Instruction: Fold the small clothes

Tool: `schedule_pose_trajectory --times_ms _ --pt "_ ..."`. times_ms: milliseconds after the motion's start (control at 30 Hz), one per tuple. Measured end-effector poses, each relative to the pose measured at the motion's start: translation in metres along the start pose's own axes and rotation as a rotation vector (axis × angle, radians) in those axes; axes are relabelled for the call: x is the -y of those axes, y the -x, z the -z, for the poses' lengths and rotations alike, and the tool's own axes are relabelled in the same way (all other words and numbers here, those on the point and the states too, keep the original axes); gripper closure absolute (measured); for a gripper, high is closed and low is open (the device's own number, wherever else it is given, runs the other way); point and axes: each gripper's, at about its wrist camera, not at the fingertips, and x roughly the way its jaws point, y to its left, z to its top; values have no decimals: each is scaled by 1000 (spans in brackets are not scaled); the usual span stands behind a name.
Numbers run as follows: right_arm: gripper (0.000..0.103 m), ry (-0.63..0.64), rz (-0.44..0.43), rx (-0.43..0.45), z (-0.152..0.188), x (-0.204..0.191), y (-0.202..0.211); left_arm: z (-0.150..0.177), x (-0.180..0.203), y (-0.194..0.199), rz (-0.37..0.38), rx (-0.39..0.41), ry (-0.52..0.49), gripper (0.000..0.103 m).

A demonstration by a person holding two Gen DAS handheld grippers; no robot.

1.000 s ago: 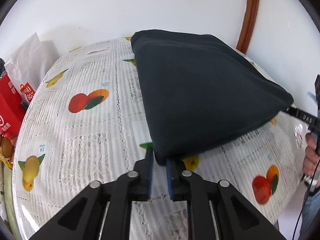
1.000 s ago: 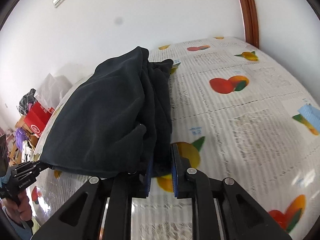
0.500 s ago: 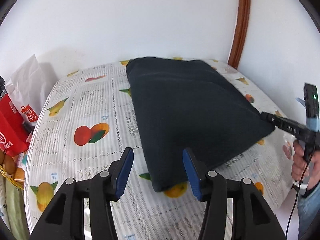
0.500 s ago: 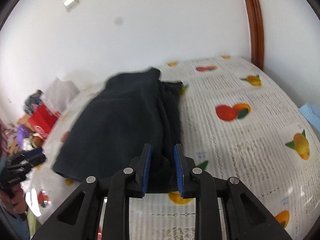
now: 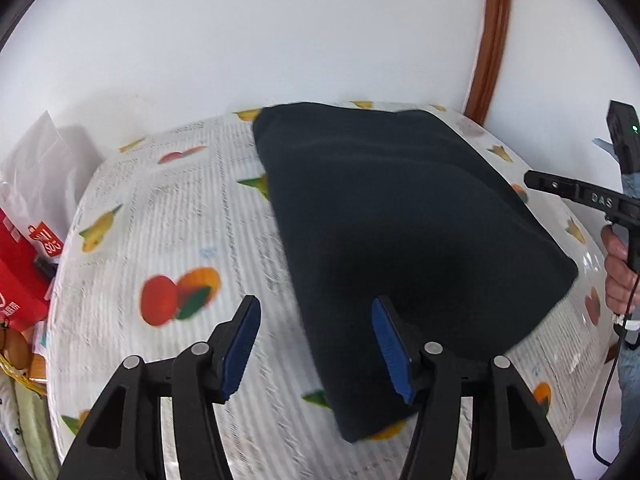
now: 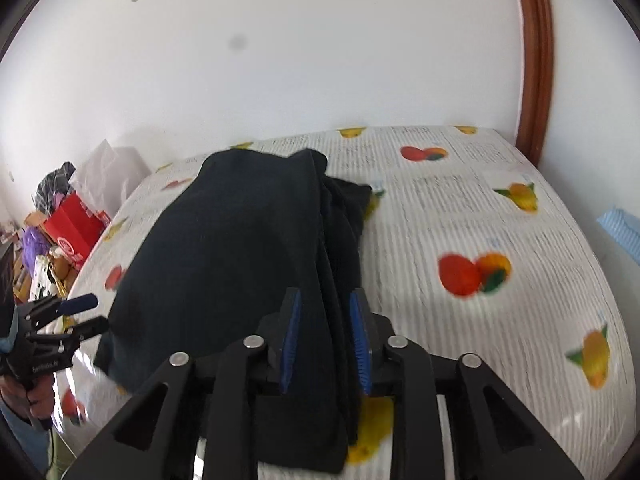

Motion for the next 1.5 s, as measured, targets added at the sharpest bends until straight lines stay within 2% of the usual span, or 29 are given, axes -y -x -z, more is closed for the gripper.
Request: schedule_pose_trajectory --times_ms 67,167,367,400,433,467,567,600,633,700,767,900,1067,1300,1367,1400,1433,1467,1500 --pt "74 -6 -7 -20 -20 -3 -21 -5 -11 -4 3 -9 30 46" --pt "74 -50 -23 -60 -46 -2 -54 -9 -27 -15 71 -37 81 46" --pt "75 -125 -21 -147 -80 -2 -113 -11 -33 -34 136 -31 107 43" --pt "89 -125 -29 -158 -81 -2 -118 -11 -34 -36 140 -32 111 41" --pt "98 -117 -54 -159 -82 -3 -121 -12 -35 -37 140 -35 115 40" --pt "98 -97 -88 -128 -83 -5 -115 -11 -37 -38 146 -37 121 39" --pt "99 -30 -174 122 -80 -3 -63 -10 -40 -39 161 -47 132 39" --pt "99 -61 -183 136 -79 3 -58 -10 -40 -39 164 -50 134 39" --pt "98 -91 -176 112 -77 8 -64 -10 -40 -40 161 -54 132 39" --pt "98 -104 -65 4 -71 13 -93 -10 -38 -42 142 -63 125 39" --pt "98 -116 -4 -57 -63 17 -113 -9 -38 -39 127 -64 128 42" --pt "92 -135 13 -36 -63 18 -102 -4 -36 -33 120 -66 118 42" --pt "83 -74 4 -27 -68 12 -89 -3 -32 -27 135 -59 116 42" --pt "82 -146 -17 -102 -97 18 -130 2 -25 -27 123 -78 92 41" --pt "86 -163 -20 -117 -103 20 -141 3 -27 -27 128 -79 94 41" --pt "93 -155 -29 -105 -106 18 -141 2 -27 -27 130 -81 94 41" --pt "94 -140 -59 -66 -107 18 -134 2 -27 -26 133 -83 95 41" --pt "94 -133 -117 44 -106 20 -117 2 -28 -26 138 -85 99 41" --pt "94 -130 -120 83 -105 22 -112 2 -28 -26 140 -86 101 41"
